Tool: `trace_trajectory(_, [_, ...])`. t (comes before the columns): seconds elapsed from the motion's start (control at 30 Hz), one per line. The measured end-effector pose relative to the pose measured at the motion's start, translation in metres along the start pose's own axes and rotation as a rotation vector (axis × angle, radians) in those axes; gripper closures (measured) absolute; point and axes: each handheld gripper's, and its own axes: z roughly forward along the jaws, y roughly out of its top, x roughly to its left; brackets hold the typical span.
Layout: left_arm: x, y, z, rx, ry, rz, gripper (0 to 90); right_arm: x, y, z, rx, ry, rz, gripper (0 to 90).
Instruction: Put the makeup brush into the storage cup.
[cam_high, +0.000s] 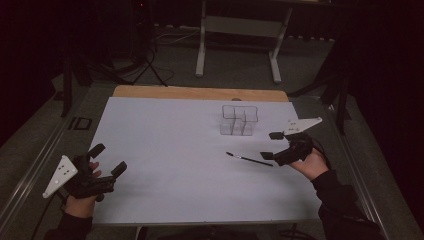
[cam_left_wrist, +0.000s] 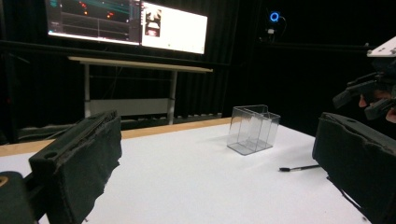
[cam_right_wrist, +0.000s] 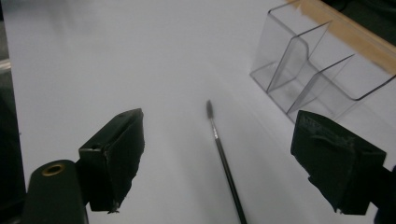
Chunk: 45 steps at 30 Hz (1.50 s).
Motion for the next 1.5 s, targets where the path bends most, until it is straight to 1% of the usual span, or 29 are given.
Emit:
trace_trajectory(0.03, [0.0, 0.0, 0.0, 0.0, -0.001, 0.001, 1.8, -0.001, 0.001, 0.005, 0.025, 0.006, -0.005, 17.0])
trace_trajectory(0.07, [0.0, 0.0, 0.0, 0.001, -0.002, 0.001, 1.8, -0.001, 0.001, 0.007, 0.036, 0.011, -0.004, 16.9])
trace_trajectory(0.1, [0.0, 0.0, 0.0, 0.001, -0.004, 0.001, 1.8, -0.001, 0.001, 0.007, 0.036, 0.011, -0.004, 16.9])
trace_trajectory(0.13, [0.0, 0.0, 0.0, 0.002, -0.005, 0.002, 1.8, -0.002, 0.002, 0.012, 0.06, 0.017, -0.009, 17.3])
trace_trajectory(0.2, [0.0, 0.0, 0.0, 0.0, -0.004, 0.001, 1.8, -0.002, 0.003, 0.016, 0.075, 0.019, -0.017, 17.9])
trace_trajectory(0.23, [0.0, 0.0, 0.0, 0.0, -0.004, 0.001, 1.8, -0.003, 0.003, 0.018, 0.082, 0.029, -0.018, 18.5])
trace_trajectory(0.3, [0.0, 0.0, 0.0, -0.001, -0.004, -0.001, 1.8, -0.003, 0.004, 0.019, 0.091, 0.028, -0.02, 18.9])
trace_trajectory(0.33, [0.0, 0.0, 0.0, 0.0, -0.005, 0.001, 1.8, -0.003, 0.005, 0.023, 0.11, 0.034, -0.032, 20.2])
trace_trajectory(0.4, [0.0, 0.0, 0.0, 0.0, -0.005, 0.001, 1.8, -0.003, 0.005, 0.024, 0.12, 0.031, -0.041, 21.2])
trace_trajectory(0.43, [0.0, 0.0, 0.0, 0.001, -0.005, 0.001, 1.8, -0.004, 0.007, 0.027, 0.141, 0.038, -0.05, 22.4])
trace_trajectory(0.47, [0.0, 0.0, 0.0, 0.001, -0.005, 0.001, 1.8, -0.004, 0.007, 0.027, 0.141, 0.038, -0.05, 22.4])
trace_trajectory(0.53, [0.0, 0.0, 0.0, 0.002, -0.007, 0.001, 1.8, -0.004, 0.008, 0.031, 0.168, 0.053, -0.063, 24.7])
trace_trajectory(0.57, [0.0, 0.0, 0.0, 0.003, -0.007, 0.0, 1.8, -0.004, 0.009, 0.034, 0.196, 0.056, -0.072, 25.5])
trace_trajectory(0.6, [0.0, 0.0, 0.0, 0.003, -0.008, -0.001, 1.8, -0.004, 0.009, 0.036, 0.209, 0.053, -0.08, 25.5])
trace_trajectory(0.67, [0.0, 0.0, 0.0, 0.002, -0.007, -0.003, 1.8, -0.004, 0.01, 0.04, 0.228, 0.054, -0.089, 27.4])
trace_trajectory(0.7, [0.0, 0.0, 0.0, 0.002, -0.007, -0.004, 1.8, -0.004, 0.01, 0.04, 0.228, 0.054, -0.089, 27.4])
trace_trajectory(0.73, [0.0, 0.0, 0.0, 0.002, -0.007, -0.004, 1.8, -0.005, 0.01, 0.043, 0.255, 0.062, -0.096, 29.2])
trace_trajectory(0.77, [0.0, 0.0, 0.0, 0.002, -0.007, -0.005, 1.8, -0.005, 0.01, 0.043, 0.255, 0.062, -0.096, 29.2])
trace_trajectory(0.8, [0.0, 0.0, 0.0, 0.002, -0.008, -0.005, 1.8, -0.005, 0.012, 0.048, 0.283, 0.069, -0.1, 29.9])
trace_trajectory(0.83, [0.0, 0.0, 0.0, 0.002, -0.009, -0.004, 1.8, -0.005, 0.012, 0.048, 0.283, 0.069, -0.1, 29.9])
trace_trajectory(0.87, [0.0, 0.0, 0.0, 0.003, -0.01, -0.002, 1.8, -0.004, 0.012, 0.05, 0.297, 0.066, -0.111, 30.1])
trace_trajectory(0.9, [0.0, 0.0, 0.0, 0.003, -0.01, -0.001, 1.8, -0.003, 0.013, 0.054, 0.319, 0.077, -0.111, 30.3])
trace_trajectory(0.93, [0.0, 0.0, 0.0, 0.003, -0.01, -0.001, 1.8, -0.003, 0.014, 0.055, 0.324, 0.078, -0.114, 30.8])
trace_trajectory(1.03, [0.0, 0.0, 0.0, 0.005, -0.011, 0.0, 1.8, -0.001, 0.016, 0.061, 0.363, 0.089, -0.128, 33.3])
trace_trajectory(1.23, [0.0, -0.001, 0.0, 0.005, -0.013, -0.001, 1.8, -0.003, 0.018, 0.07, 0.39, 0.112, -0.136, 35.4])
trace_trajectory(1.3, [0.0, -0.001, 0.0, 0.006, -0.012, -0.001, 1.8, -0.004, 0.019, 0.075, 0.413, 0.128, -0.146, 38.3])
trace_trajectory(1.33, [0.0, -0.001, 0.0, 0.006, -0.012, -0.001, 1.8, -0.004, 0.02, 0.077, 0.421, 0.123, -0.152, 38.7])
trace_trajectory(1.4, [0.0, -0.001, 0.0, 0.006, -0.013, -0.001, 1.8, -0.005, 0.021, 0.08, 0.435, 0.133, -0.154, 40.6])
trace_trajectory(1.5, [0.0, -0.001, 0.0, 0.006, -0.012, 0.0, 1.7, -0.007, 0.023, 0.085, 0.451, 0.134, -0.16, 42.4])
